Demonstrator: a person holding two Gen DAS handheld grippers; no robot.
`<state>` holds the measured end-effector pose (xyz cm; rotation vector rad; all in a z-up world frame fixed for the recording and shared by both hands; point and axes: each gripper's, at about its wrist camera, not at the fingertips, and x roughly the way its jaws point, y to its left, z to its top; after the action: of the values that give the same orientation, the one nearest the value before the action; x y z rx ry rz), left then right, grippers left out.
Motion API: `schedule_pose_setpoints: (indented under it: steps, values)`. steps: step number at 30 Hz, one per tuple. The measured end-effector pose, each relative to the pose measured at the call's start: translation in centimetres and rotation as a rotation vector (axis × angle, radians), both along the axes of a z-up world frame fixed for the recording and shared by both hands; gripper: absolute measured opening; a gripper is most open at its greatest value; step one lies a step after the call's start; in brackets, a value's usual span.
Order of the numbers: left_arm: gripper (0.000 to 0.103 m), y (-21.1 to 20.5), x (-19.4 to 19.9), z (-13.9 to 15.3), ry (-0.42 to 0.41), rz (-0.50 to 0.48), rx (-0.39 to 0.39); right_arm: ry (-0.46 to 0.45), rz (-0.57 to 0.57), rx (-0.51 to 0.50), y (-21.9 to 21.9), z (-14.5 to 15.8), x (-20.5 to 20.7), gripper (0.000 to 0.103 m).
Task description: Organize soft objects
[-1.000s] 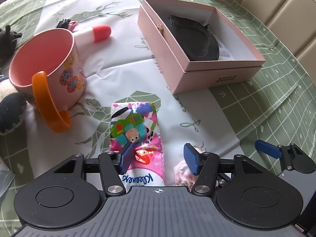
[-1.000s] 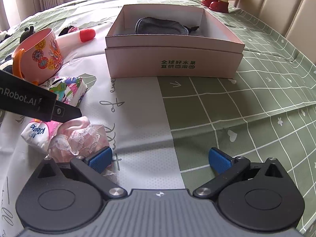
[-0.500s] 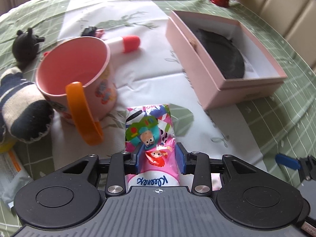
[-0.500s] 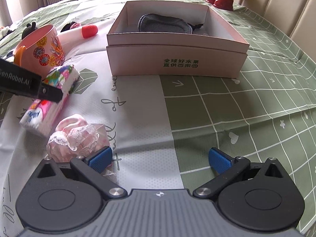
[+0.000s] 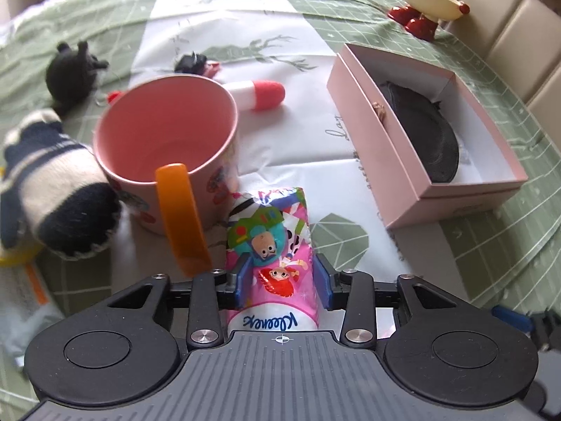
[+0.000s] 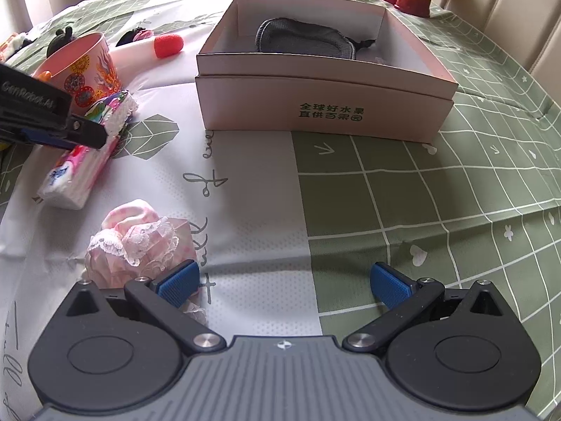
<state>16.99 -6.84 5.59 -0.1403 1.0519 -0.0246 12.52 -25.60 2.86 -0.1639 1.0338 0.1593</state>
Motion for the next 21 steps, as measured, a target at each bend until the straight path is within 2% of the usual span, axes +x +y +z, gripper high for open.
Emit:
schedule_pose_setpoints:
  steps: [9,12,16,21]
  values:
    - [0.051,0.0,1.5,-0.9,0.03,0.039,-0.035,0.016,0.041,0.007,-0.2,0.0,0.5,0.103]
    - [0.053,-0.7,2.1,-0.9,0.04,0.05,-0.021,0.038,0.065,0.008,-0.2,0.1,1.0,0.103]
    - [0.053,-0.5,2.2,-0.9,0.049,0.082,-0.028,0.07,0.088,0.021,-0.4,0.1,1.6,0.103]
    - [0.053,-0.4,1.5,-1.0,0.061,0.07,-0.013,0.069,0.085,0.028,-0.4,0.1,1.6,0.103]
